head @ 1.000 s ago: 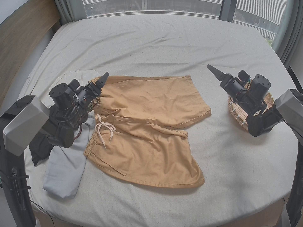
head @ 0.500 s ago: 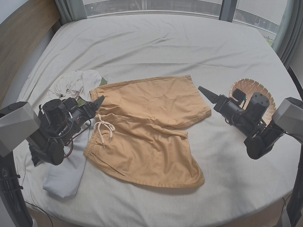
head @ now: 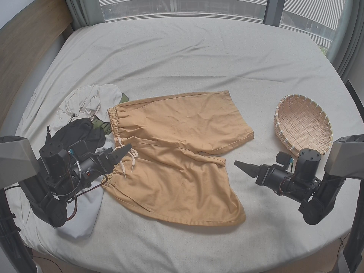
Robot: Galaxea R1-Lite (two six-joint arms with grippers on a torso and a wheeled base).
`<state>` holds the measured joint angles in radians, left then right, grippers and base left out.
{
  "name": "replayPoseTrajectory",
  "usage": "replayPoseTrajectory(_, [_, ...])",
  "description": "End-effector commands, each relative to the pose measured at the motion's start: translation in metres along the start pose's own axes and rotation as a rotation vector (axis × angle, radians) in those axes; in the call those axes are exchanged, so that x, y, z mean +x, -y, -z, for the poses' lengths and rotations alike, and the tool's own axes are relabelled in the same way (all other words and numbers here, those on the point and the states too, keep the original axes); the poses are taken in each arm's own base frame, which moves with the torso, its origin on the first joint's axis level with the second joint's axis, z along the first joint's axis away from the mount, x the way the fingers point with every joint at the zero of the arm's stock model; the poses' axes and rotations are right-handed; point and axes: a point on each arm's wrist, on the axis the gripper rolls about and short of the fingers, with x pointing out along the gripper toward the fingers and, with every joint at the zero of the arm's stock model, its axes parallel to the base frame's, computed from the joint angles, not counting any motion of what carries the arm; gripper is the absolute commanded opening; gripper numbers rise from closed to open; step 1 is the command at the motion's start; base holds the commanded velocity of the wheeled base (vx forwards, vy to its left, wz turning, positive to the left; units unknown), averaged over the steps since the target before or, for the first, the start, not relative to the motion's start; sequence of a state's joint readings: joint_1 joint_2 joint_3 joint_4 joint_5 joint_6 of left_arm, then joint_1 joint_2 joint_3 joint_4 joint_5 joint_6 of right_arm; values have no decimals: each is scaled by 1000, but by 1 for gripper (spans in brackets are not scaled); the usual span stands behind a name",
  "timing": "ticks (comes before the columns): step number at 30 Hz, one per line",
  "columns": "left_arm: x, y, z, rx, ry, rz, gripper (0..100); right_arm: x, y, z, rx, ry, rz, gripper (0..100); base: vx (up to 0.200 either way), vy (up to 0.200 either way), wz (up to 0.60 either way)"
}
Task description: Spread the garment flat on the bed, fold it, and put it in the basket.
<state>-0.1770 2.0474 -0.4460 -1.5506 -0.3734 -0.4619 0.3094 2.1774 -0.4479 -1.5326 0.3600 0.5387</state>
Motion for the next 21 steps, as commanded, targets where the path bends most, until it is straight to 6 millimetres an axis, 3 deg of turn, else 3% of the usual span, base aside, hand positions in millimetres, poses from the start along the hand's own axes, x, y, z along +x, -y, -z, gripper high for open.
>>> replayPoseTrajectory(1, [-2, 9, 0, 1, -3, 25, 100, -1, 7, 21, 27, -77, 31, 100, 0, 0, 0])
replayPoseTrajectory(14, [6, 23, 8, 6, -29, 78, 100, 8, 24, 53, 75, -189, 77, 100, 0, 0, 0])
replayPoseTrajectory(21, [5, 23, 8, 7, -29, 75, 100, 25, 18, 60, 80, -210, 13, 100, 0, 0, 0])
